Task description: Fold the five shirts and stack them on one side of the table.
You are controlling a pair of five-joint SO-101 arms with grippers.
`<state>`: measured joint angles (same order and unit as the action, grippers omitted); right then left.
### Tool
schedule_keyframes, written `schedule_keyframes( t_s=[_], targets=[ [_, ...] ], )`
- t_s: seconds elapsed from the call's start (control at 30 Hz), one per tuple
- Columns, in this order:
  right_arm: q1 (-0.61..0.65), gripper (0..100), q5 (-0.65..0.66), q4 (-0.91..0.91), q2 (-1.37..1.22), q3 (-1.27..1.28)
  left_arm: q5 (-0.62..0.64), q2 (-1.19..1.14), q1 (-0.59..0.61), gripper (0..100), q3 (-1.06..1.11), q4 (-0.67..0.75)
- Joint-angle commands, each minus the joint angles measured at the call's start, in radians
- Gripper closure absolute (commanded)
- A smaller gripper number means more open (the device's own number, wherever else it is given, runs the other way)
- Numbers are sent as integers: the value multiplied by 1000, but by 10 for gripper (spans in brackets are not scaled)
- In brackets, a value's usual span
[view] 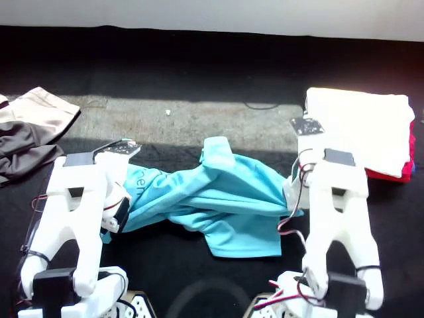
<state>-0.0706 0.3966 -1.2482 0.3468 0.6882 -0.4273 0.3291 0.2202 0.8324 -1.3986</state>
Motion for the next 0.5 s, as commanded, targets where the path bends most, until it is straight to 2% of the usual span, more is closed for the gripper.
schedule_keyframes(
  t_s=[0.0, 0.2, 0.27, 0.37, 0.47],
  targets=[
    [4, 988, 28, -56, 104, 13, 3, 33, -7, 990, -10, 0],
    [105, 858, 28, -255, 242, -110, 3, 33, -7, 990, -8, 0],
    [113, 850, 25, -278, 298, -202, 3, 33, -7, 990, -8, 0],
    [113, 850, -41, -249, 334, -354, 3, 33, -7, 990, -8, 0],
    [157, 850, -129, -117, 269, -404, 3, 35, -7, 990, -10, 0]
  ],
)
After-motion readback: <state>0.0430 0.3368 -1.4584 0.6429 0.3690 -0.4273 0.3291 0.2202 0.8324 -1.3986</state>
